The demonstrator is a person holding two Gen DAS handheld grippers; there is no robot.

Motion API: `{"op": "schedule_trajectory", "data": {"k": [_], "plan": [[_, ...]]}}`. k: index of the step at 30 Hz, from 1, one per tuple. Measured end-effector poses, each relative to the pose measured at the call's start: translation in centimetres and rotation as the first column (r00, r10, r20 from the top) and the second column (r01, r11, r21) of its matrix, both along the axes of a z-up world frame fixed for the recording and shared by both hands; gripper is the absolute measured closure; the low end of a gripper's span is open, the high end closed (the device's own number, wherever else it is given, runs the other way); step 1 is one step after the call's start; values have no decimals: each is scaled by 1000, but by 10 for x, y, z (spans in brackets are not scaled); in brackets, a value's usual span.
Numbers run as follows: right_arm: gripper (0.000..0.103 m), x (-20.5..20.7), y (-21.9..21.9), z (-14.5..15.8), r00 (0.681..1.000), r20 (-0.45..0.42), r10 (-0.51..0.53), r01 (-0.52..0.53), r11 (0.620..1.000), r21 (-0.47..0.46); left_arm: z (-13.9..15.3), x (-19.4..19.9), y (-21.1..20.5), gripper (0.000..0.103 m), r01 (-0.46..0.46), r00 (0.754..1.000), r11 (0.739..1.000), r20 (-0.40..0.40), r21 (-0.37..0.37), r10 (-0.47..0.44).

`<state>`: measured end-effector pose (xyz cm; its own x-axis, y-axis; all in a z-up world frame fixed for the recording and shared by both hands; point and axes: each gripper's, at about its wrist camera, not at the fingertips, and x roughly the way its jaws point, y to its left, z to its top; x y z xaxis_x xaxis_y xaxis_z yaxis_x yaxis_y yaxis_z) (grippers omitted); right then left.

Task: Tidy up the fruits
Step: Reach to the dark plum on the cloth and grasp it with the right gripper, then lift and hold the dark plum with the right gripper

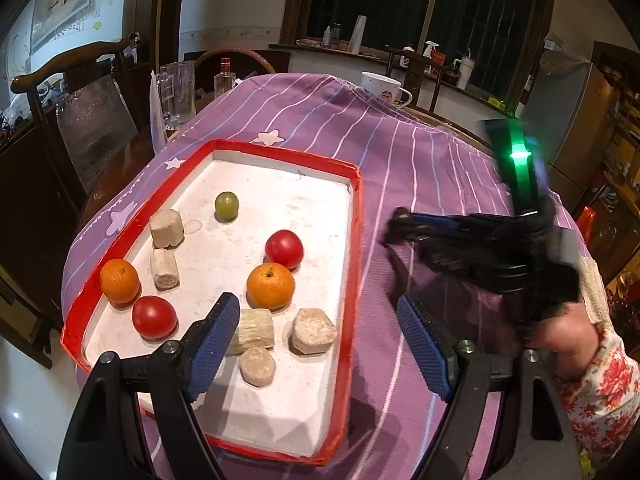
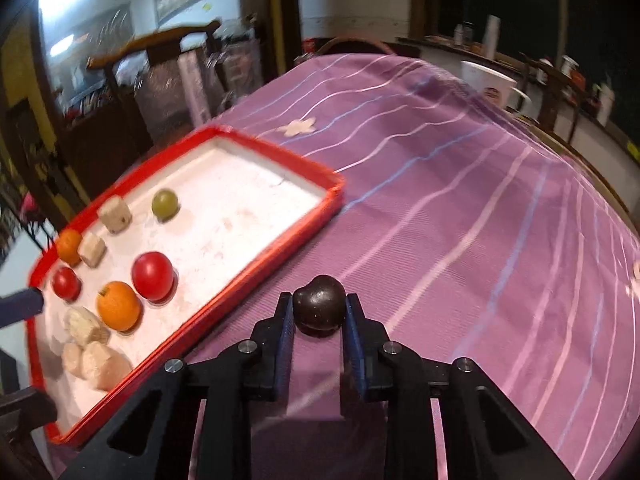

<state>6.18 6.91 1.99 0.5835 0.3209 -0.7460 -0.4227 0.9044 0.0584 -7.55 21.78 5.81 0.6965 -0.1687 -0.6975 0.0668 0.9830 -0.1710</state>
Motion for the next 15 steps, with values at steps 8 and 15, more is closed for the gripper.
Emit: {"op": "schedule_trajectory", "data": {"k": [8, 15], "plan": [[75, -65, -110, 32, 983, 30, -182, 182, 983, 26, 5, 2, -41, 22, 101, 995, 995, 9, 2, -101], [73, -72, -167, 1, 940, -9, -340, 340, 940, -8, -3, 17, -104, 22, 198, 980, 980, -29, 36, -197]]}}
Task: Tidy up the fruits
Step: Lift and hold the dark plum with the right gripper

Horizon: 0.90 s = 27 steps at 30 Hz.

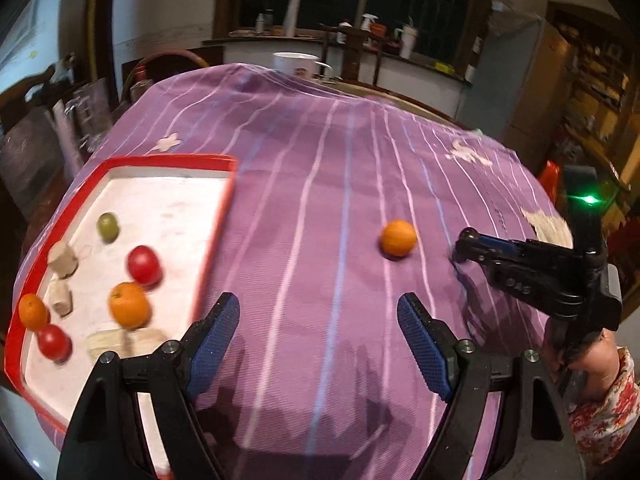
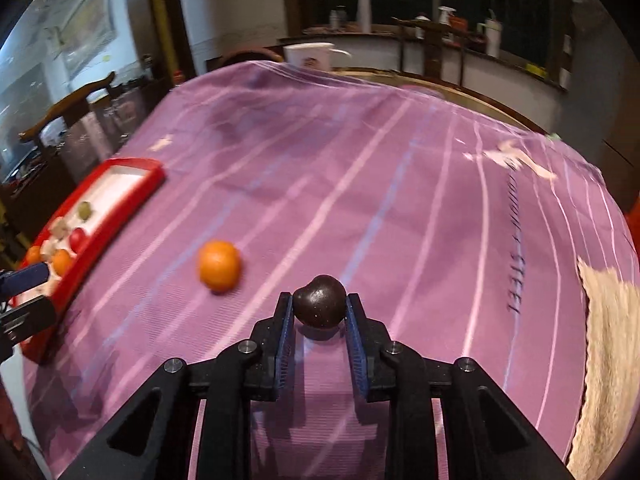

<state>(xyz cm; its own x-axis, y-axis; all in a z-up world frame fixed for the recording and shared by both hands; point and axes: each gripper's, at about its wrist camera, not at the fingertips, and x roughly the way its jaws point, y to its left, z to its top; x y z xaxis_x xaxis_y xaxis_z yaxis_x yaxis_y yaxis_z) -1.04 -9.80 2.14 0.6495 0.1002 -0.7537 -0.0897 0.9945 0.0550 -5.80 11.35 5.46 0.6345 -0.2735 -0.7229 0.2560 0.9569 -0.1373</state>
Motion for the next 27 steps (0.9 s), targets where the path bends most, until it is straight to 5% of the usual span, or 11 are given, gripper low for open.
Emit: {"op": "schedule_trajectory", "data": {"k": [6, 13, 27], "plan": [[73, -3, -6, -7, 999, 10, -33, 33, 999, -4, -5, -3, -28, 22, 10, 1000, 997, 3, 77, -10], [73, -5, -19, -12, 999, 2, -41, 41, 993, 107, -8, -3, -48, 22, -17, 999, 985, 43, 174, 9], [73, -4, -23, -15, 999, -8, -45, 46, 989, 143, -19, 3, -62, 22, -1, 1000, 979, 21, 203, -3]]}}
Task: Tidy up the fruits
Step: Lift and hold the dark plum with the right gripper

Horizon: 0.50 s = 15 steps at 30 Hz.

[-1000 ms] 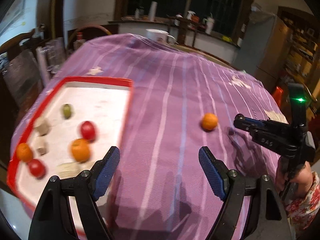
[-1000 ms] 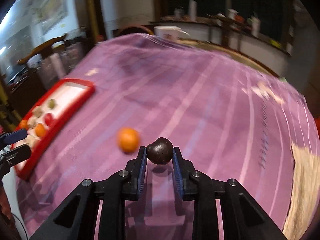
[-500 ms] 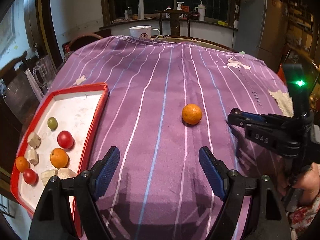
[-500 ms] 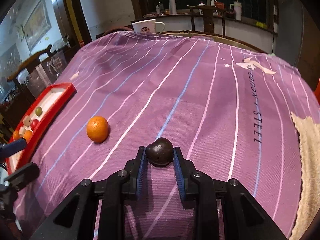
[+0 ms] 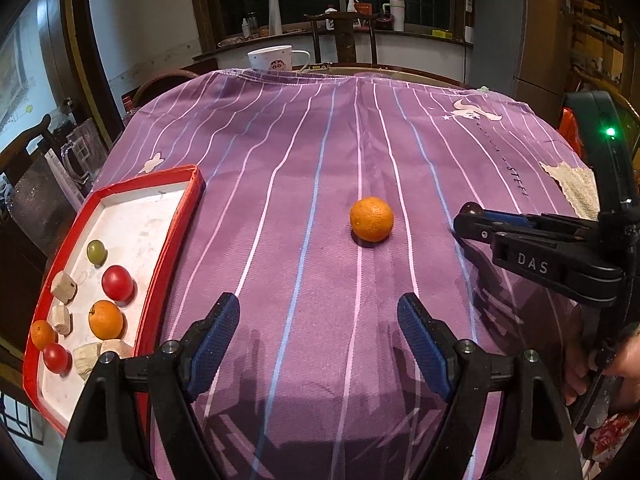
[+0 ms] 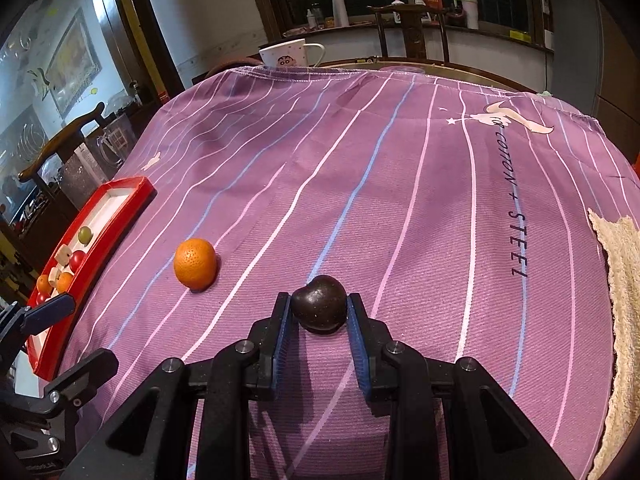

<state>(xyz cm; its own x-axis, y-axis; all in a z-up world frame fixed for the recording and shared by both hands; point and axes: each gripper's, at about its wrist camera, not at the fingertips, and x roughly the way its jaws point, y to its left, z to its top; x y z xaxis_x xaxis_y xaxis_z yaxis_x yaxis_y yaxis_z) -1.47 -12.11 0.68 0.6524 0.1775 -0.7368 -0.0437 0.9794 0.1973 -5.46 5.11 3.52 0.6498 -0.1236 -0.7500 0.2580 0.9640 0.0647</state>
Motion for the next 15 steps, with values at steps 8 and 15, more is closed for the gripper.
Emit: {"op": "schedule_trajectory", "data": {"k": [8, 15], "plan": [[73, 1, 0, 0, 1000, 0, 0, 0, 1000, 0, -5, 7, 0, 22, -4, 1000, 1000, -17, 3, 4], [72, 1, 0, 0, 1000, 0, 0, 0, 1000, 1, -11, 23, 0, 22, -15, 999, 1000, -44, 1, 15]]}}
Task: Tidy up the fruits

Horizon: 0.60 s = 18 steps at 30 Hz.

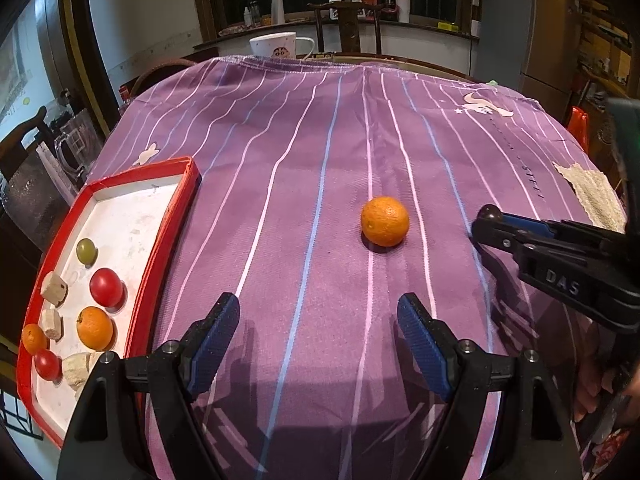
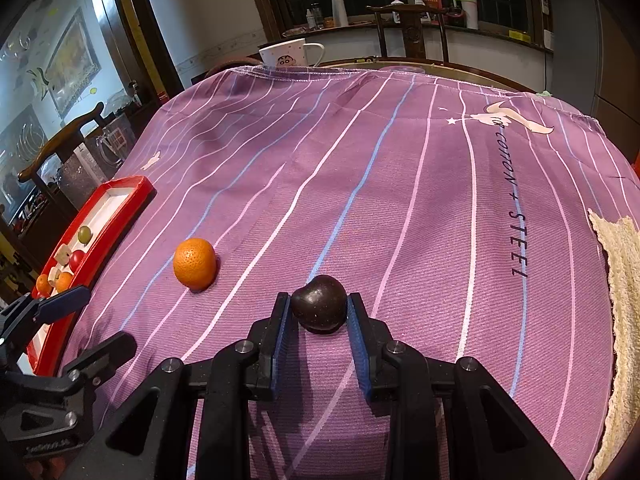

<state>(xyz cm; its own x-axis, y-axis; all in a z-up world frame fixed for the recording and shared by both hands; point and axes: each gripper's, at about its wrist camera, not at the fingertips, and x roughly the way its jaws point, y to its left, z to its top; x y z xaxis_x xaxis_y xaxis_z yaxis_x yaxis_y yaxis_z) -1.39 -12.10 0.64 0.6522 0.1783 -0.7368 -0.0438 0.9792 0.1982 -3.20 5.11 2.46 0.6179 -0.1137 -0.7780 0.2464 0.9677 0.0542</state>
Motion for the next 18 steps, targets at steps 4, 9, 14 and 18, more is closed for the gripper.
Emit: {"op": "schedule_trajectory", "data": {"k": [4, 9, 14, 18], "plan": [[72, 0, 0, 0, 1000, 0, 0, 0, 1000, 0, -4, 9, 0, 22, -7, 1000, 1000, -20, -8, 7], [72, 0, -1, 0, 1000, 1, -1, 1, 1000, 9, -6, 15, 2, 22, -15, 999, 1000, -33, -15, 15], [71, 0, 0, 0, 1000, 1, 0, 0, 1000, 13, -7, 12, 5, 22, -23, 999, 999, -39, -22, 22], [70, 1, 0, 0, 1000, 1, -2, 2, 1000, 16, -6, 9, 8, 22, -26, 999, 999, -39, -28, 25]]}}
